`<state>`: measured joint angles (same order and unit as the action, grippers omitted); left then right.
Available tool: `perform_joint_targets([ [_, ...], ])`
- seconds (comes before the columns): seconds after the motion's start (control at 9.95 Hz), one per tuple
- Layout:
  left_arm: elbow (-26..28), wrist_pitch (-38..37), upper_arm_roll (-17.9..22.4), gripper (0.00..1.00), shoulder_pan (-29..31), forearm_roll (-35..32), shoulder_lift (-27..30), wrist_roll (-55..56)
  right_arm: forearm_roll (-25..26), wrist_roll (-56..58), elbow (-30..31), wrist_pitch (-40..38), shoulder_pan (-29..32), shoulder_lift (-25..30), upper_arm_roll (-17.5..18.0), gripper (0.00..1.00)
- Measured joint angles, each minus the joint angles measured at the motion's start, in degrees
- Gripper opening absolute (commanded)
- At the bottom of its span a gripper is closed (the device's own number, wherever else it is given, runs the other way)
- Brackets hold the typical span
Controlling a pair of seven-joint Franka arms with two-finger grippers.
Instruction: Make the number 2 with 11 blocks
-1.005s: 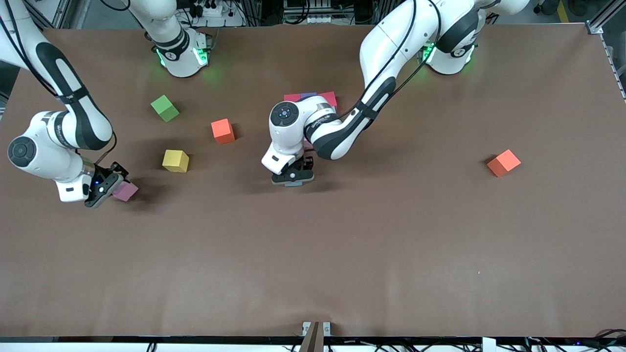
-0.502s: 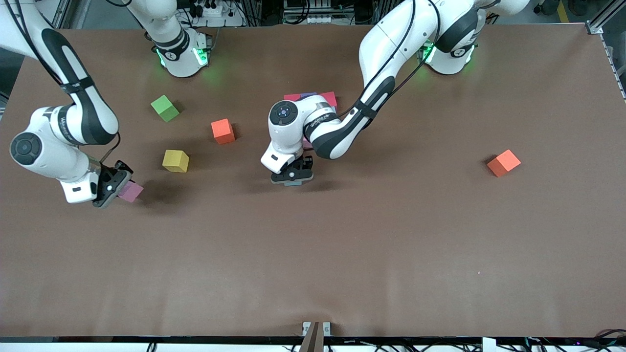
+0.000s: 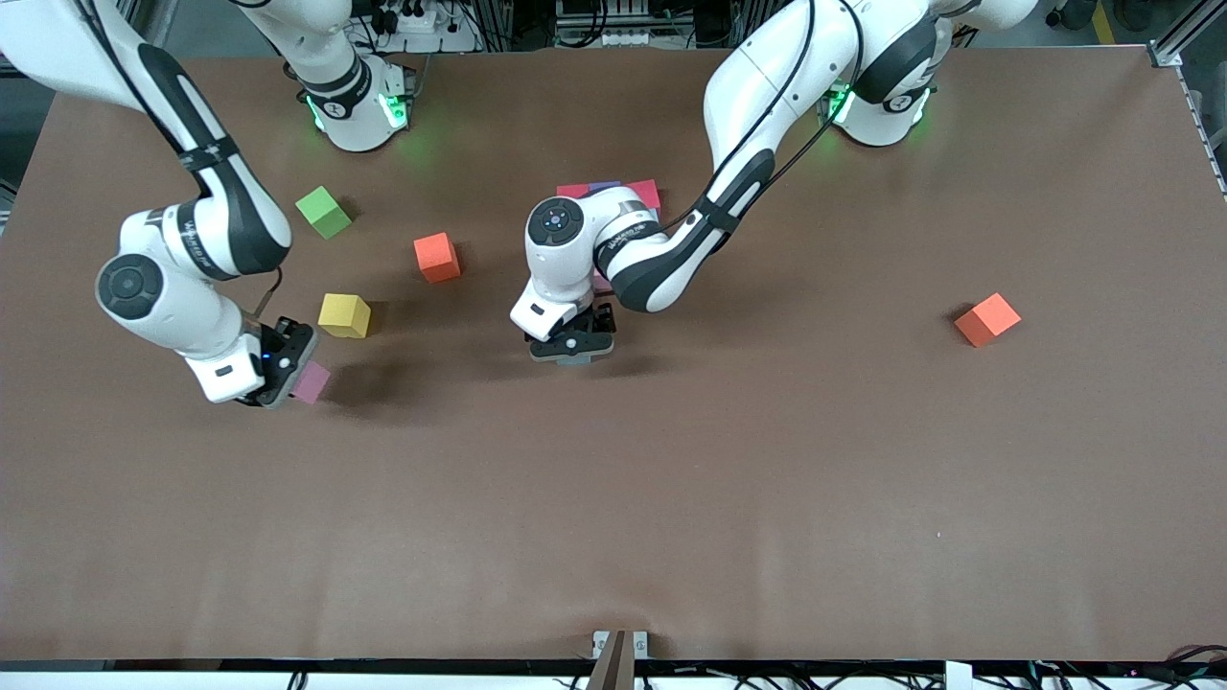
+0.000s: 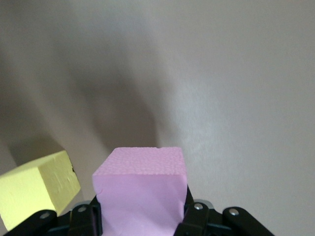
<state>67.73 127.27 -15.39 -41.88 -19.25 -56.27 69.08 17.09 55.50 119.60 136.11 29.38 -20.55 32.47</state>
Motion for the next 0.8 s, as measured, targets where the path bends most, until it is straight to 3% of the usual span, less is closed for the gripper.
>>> perform_joint_targets([
  [0.5, -1.2, -10.3, 0.7, 1.0, 3.3, 2.7, 6.7, 1.6, -0.1, 3.7, -1.6, 0.0, -1.2, 0.1, 1.8, 0.51],
  [0.8, 0.1, -13.9, 1.1, 1.0, 13.3, 2.7, 8.4, 2.7, -2.9, 3.7, -2.2, 0.0, -1.4, 0.1, 6.2, 0.51],
])
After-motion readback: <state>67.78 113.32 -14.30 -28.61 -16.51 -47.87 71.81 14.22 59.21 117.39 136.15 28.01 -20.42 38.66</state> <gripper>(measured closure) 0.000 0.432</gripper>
